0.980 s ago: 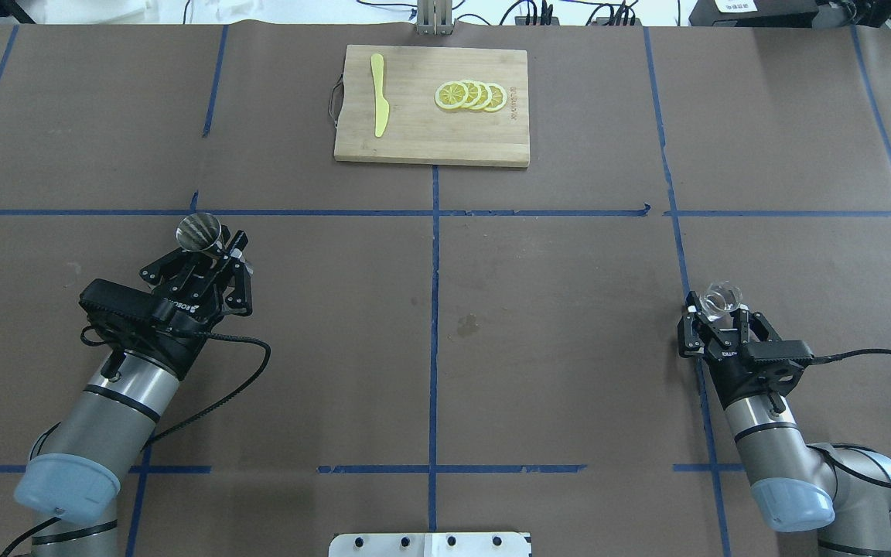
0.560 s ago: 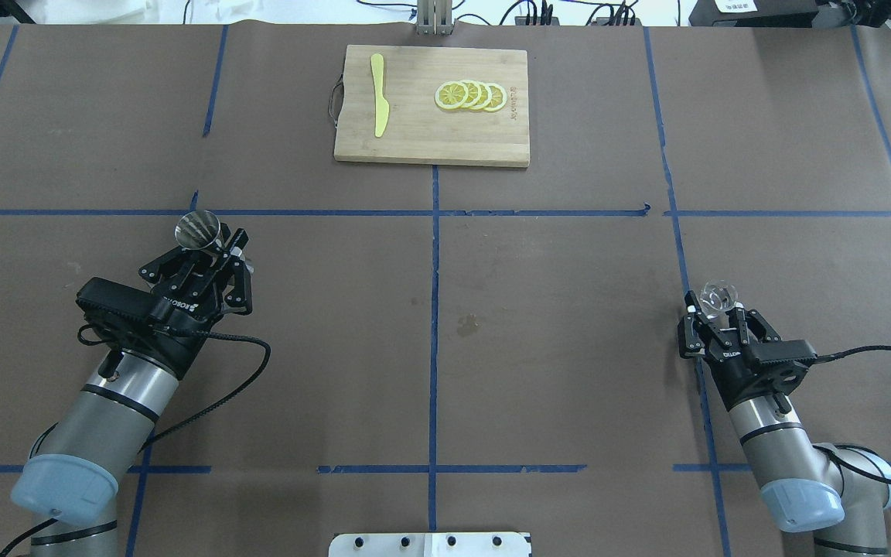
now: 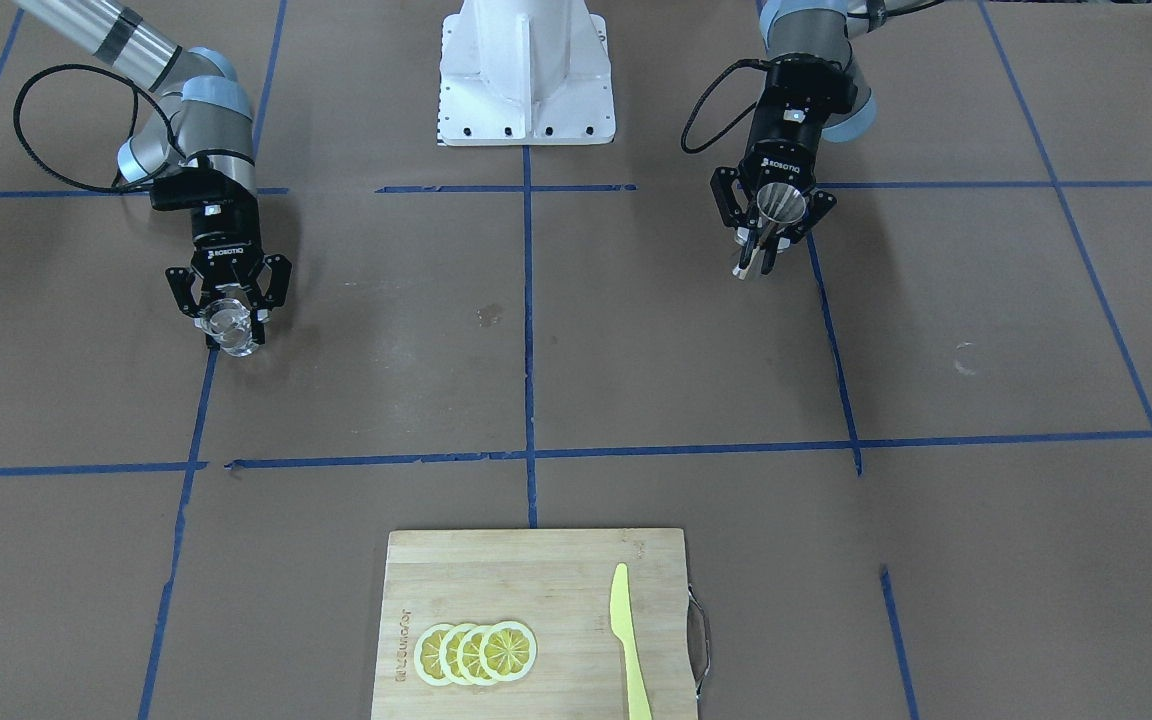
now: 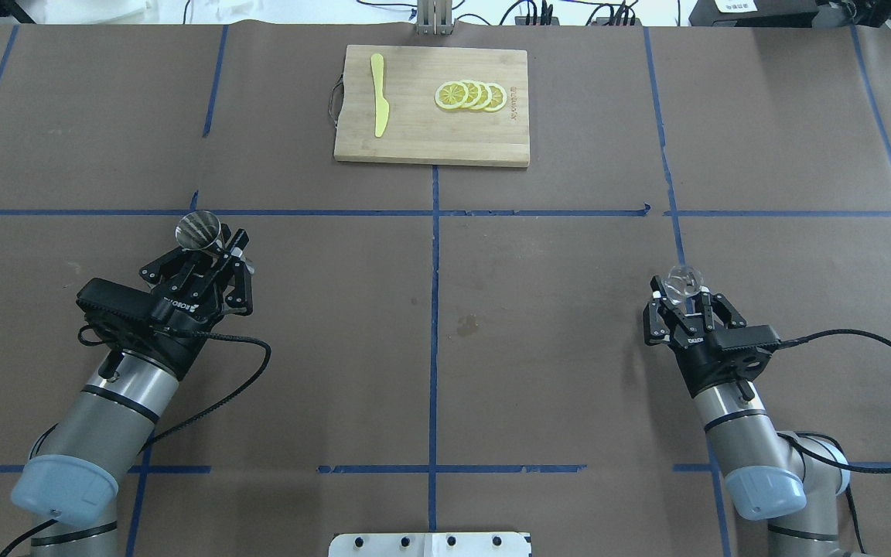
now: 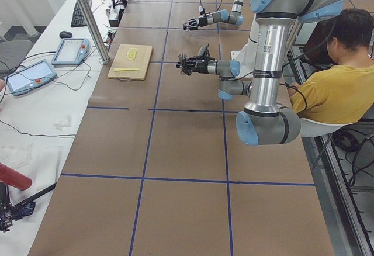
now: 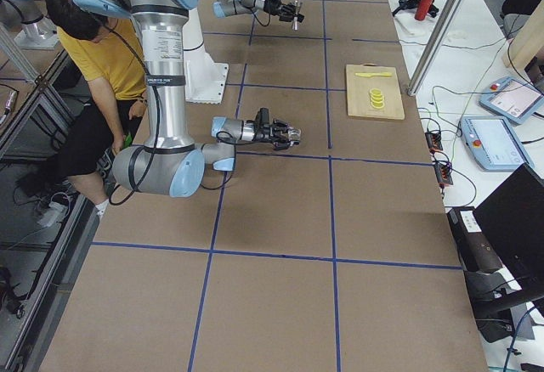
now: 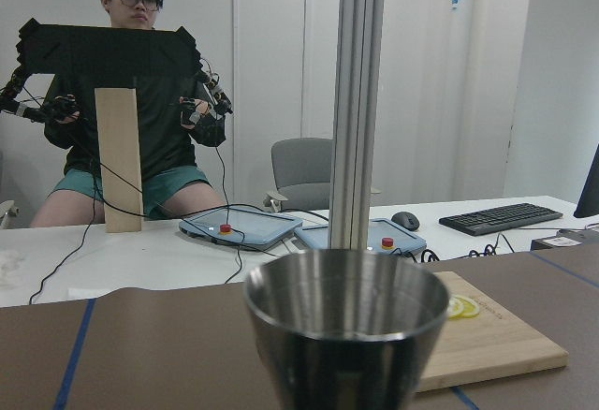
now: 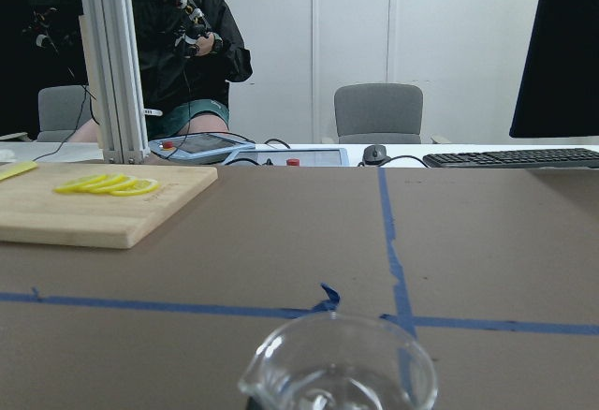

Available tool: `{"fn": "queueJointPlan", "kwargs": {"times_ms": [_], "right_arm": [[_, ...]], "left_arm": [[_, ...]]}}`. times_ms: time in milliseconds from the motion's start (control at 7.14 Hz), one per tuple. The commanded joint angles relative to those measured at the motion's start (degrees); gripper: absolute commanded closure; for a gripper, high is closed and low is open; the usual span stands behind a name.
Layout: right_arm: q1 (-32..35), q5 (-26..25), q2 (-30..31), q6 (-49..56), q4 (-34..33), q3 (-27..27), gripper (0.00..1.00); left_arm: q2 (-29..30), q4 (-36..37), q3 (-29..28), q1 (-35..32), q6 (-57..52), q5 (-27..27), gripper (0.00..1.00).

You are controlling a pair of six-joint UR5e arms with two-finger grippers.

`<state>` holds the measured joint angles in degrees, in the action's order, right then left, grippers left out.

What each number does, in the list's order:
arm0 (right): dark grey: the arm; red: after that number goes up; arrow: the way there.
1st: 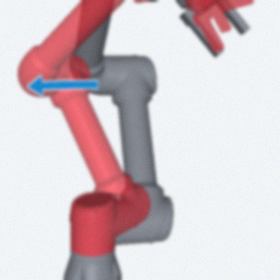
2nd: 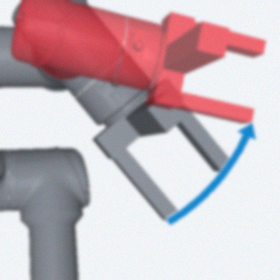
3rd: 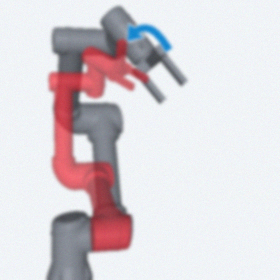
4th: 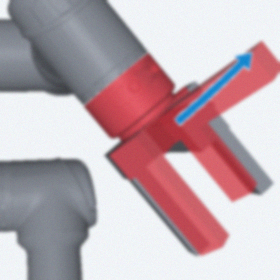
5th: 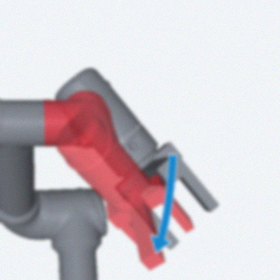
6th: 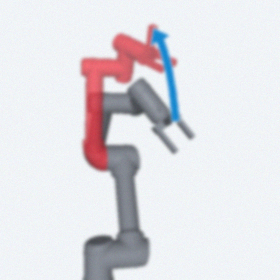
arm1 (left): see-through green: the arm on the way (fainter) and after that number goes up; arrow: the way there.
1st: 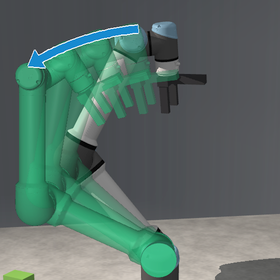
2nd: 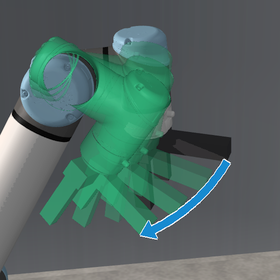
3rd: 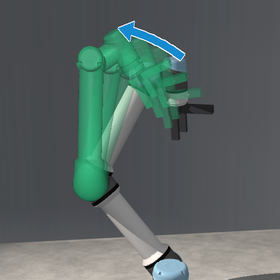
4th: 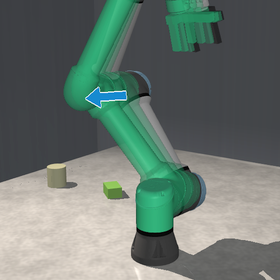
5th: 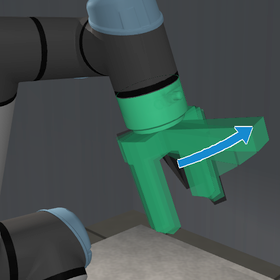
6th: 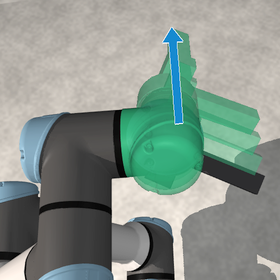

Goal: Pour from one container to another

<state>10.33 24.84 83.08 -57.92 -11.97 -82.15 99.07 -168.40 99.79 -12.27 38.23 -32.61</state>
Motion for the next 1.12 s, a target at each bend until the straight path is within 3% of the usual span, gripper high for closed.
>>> {"fn": "queueJointPlan", "kwargs": {"times_ms": [0, 700, 980], "right_arm": [[0.74, 0.03, -3.35, 0.96, -0.15, -1.95, 0.97], [0.57, -0.67, -7.21, 2.63, -4.1, -2.92, 1.0], [0.31, -0.5, -8.98, 4.98, -5.95, -3.45, 1.0]], "left_arm": [[0.77, 0.0, -0.56, 0.4, 0.0, 0.0, 1.0], [4.28, 1.74, -1.27, 0.58, -0.52, 0.0, 1.0], [9.45, 5.01, -4.32, 0.58, -0.61, 0.0, 1.0]]}}
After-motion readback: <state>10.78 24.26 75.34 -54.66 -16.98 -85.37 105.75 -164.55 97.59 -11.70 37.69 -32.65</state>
